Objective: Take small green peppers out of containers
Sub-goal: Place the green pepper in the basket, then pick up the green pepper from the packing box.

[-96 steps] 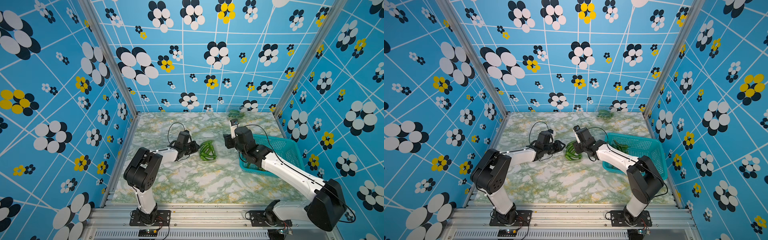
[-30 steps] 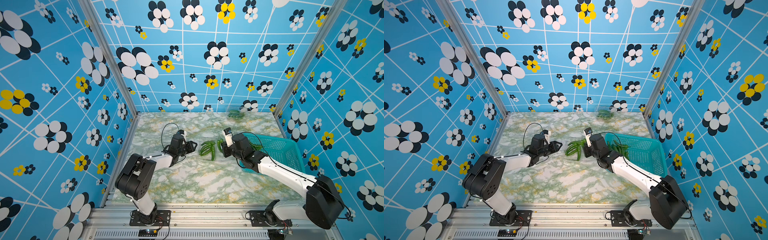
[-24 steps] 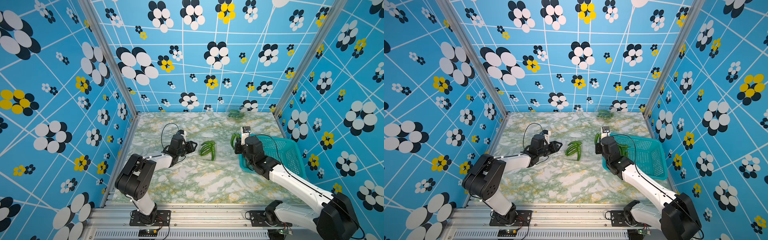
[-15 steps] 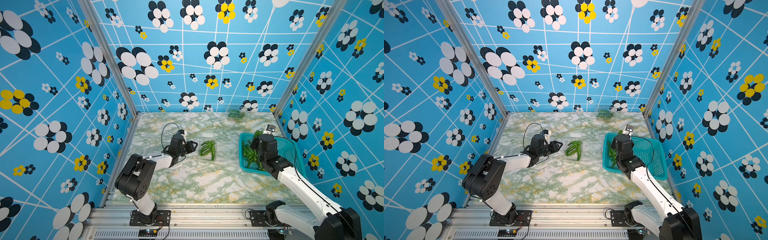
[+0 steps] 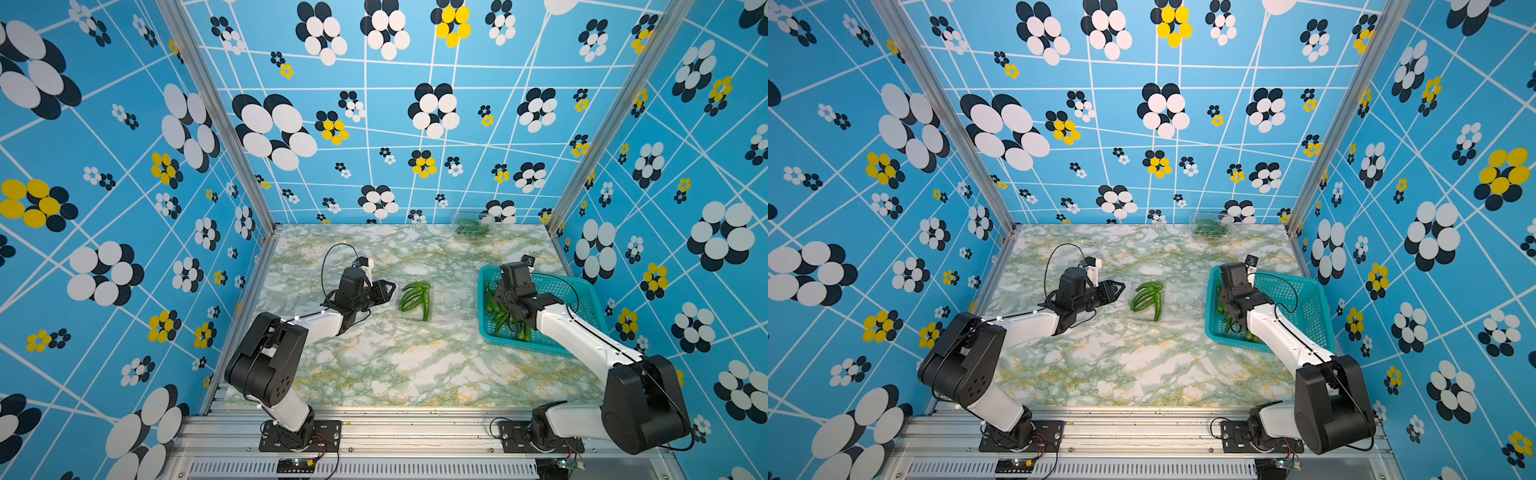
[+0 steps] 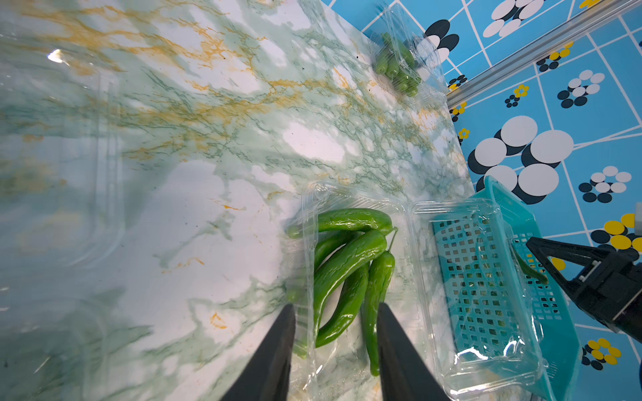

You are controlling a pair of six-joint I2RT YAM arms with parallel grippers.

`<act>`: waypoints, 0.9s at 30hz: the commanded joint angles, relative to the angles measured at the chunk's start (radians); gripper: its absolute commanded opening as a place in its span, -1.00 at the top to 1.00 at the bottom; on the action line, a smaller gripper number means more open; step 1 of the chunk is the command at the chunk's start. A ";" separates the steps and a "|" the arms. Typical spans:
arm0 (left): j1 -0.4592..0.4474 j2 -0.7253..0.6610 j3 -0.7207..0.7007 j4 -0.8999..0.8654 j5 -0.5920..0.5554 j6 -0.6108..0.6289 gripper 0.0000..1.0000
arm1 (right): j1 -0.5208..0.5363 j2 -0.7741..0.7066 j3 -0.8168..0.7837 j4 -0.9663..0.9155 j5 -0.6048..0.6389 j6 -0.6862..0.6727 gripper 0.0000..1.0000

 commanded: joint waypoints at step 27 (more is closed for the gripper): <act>-0.102 0.055 0.072 -0.036 -0.090 0.082 0.19 | 0.334 0.375 0.313 0.047 -0.524 -0.192 0.35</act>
